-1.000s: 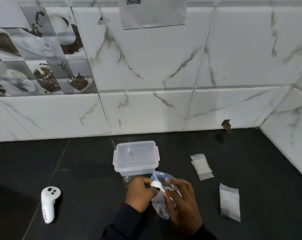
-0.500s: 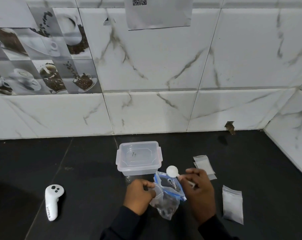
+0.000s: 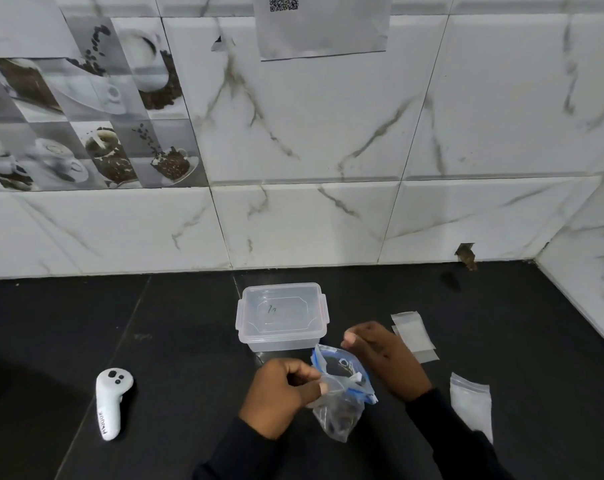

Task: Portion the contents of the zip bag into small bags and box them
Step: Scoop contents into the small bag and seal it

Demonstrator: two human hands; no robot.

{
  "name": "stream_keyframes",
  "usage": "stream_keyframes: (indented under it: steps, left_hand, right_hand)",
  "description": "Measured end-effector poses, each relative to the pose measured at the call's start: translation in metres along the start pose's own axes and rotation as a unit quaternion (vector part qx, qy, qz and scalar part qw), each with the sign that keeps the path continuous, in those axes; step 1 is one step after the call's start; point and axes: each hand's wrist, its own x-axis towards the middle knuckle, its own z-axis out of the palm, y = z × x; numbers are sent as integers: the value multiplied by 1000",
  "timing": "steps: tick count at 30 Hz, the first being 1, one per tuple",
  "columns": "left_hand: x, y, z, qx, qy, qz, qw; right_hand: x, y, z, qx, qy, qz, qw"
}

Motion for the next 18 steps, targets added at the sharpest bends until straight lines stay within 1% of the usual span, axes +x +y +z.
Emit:
stream_keyframes:
  steps: [1,2,3,4,6,9,12,15,18]
  left_hand:
    - [1,1,-1,-9,-3,0,1000]
    - [2,2,0,-13,-6,0,1000]
    - [4,4,1,-11,-10,4,1000]
    - [6,7,4,-7,-12,11,1000]
    - [11,13,9,6,-2,34,999]
    - [19,27,21,32,0,74,997]
    - [28,41,29,34,7,116,993]
    - [32,57,40,0,-13,138,990]
    - [37,65,53,-6,-52,151,987]
  right_hand:
    - [-14,-9,-2,50,-30,-18,998]
    - [-25,-11,-2,63,-67,-24,995]
    - [-34,-11,-1,55,-98,-27,993]
    - [-39,-6,1,34,-111,-26,993]
    - [-41,0,4,18,-84,-30,996]
    - [-40,4,-9,81,-14,-35,996]
    - [-38,2,-26,124,28,-51,991]
    - [-39,1,-44,161,60,-48,984]
    - [-37,4,-60,160,88,-59,981]
